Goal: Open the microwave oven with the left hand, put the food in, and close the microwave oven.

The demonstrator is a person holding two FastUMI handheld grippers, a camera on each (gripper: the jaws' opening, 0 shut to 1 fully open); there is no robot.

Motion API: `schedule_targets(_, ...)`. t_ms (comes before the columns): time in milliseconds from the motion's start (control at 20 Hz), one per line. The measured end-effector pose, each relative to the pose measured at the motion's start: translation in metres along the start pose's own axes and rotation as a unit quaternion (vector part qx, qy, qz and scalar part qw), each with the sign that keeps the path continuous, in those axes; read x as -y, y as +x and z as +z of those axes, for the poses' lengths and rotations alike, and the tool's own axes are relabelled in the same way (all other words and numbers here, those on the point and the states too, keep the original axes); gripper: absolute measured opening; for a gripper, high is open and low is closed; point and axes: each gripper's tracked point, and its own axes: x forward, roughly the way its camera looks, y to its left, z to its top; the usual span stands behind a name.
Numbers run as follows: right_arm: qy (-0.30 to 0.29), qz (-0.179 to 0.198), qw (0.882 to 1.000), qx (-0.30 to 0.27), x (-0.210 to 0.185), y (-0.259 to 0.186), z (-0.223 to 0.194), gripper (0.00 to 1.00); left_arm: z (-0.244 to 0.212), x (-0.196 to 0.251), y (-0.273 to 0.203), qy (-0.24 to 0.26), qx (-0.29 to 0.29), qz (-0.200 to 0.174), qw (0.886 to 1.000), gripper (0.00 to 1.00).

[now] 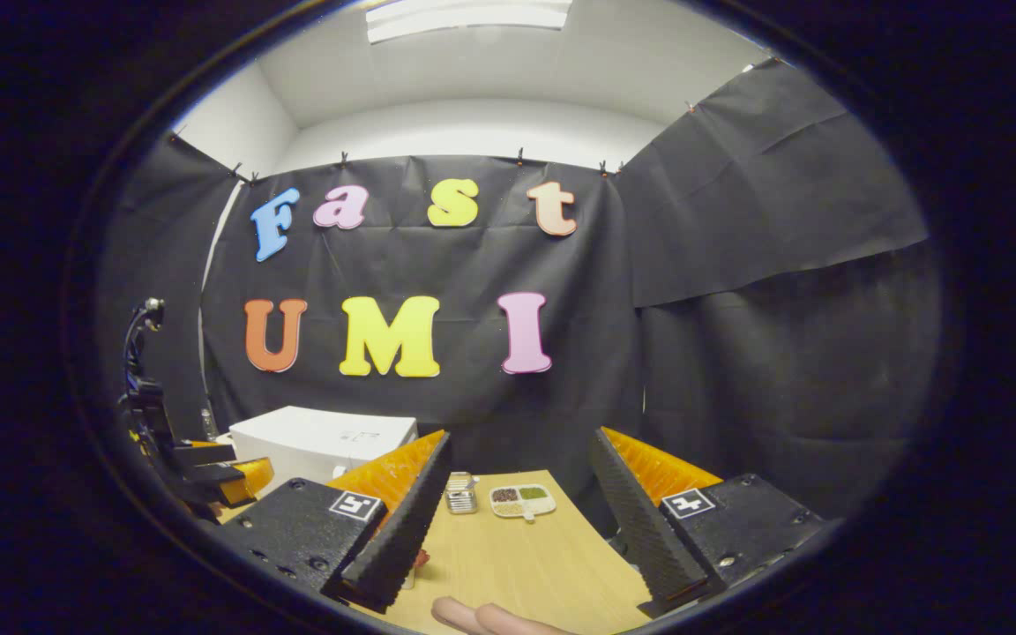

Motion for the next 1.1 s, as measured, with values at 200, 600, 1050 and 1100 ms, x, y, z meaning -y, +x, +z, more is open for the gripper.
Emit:
schedule_targets(200,0.002,-0.004,1.0,-0.006,0.009,0.007,-0.01,1.0,-0.037,0.01,0.056,-0.01,-0.013,-0.012,1.0,0.93)
schedule_targets(600,-0.001,0.004,1.0,-0.007,0.021,0.013,-0.025,0.9,-0.095,0.006,0.144,-0.021,-0.045,0.005,0.999,0.92)
schedule_targets(1050,-0.019,0.012,1.0,0.001,0.026,0.02,-0.036,1.0,-0.117,-0.001,0.19,-0.034,-0.02,0.008,0.999,0.52)
schedule_targets(1100,-0.018,0.012,1.0,0.003,0.025,0.021,-0.037,1.0,-0.12,-0.002,0.195,-0.029,-0.026,0.01,0.999,0.51)
